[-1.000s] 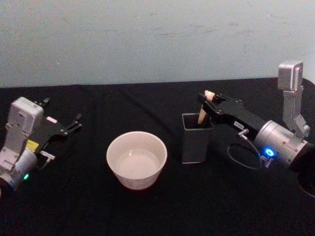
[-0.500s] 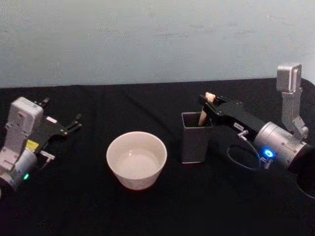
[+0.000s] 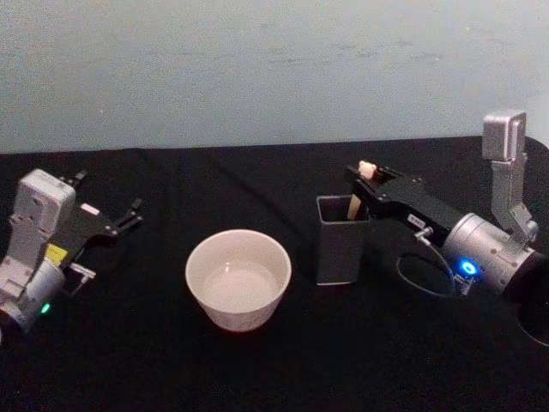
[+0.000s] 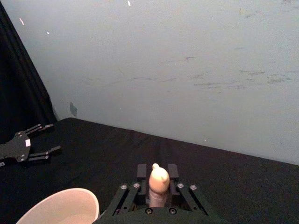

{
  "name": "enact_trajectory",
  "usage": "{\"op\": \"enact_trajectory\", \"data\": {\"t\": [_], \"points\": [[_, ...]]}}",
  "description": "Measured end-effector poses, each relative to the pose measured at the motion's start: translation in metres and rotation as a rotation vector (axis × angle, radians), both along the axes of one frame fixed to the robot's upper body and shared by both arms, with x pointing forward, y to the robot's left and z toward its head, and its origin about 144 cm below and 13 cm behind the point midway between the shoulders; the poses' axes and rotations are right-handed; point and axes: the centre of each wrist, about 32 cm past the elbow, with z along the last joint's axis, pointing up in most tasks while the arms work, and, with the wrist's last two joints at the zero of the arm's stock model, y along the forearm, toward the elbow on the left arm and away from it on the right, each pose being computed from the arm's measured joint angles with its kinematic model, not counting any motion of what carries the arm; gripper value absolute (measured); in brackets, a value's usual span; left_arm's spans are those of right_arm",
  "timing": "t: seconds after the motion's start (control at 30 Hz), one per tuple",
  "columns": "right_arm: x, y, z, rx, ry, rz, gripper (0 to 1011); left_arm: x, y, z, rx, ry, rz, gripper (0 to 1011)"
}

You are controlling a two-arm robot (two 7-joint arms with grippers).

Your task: Pick up the stirring spoon with one hand, stir inside the cup, then place it back in its original position.

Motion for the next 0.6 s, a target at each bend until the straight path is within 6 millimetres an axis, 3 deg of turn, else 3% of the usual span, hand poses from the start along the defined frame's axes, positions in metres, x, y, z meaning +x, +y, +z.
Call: {"op": "enact_trajectory", "data": {"t": [0.3,0.37,0.6], "points": [[0.0,0.0001,0.0003,0.0,-0.001,0.001,534,0.0,0.0,0.0,0.0,0.0,0.0,1001],[0.0,0.0001,0.0003,0.001,-0.001,0.001,641,0.0,0.0,0.0,0.0,0.0,0.0,1001],[0.0,0.0001,0.0003,0.001,-0.002,0.001,814,0.0,0.0,0.0,0.0,0.0,0.0,1001]]}}
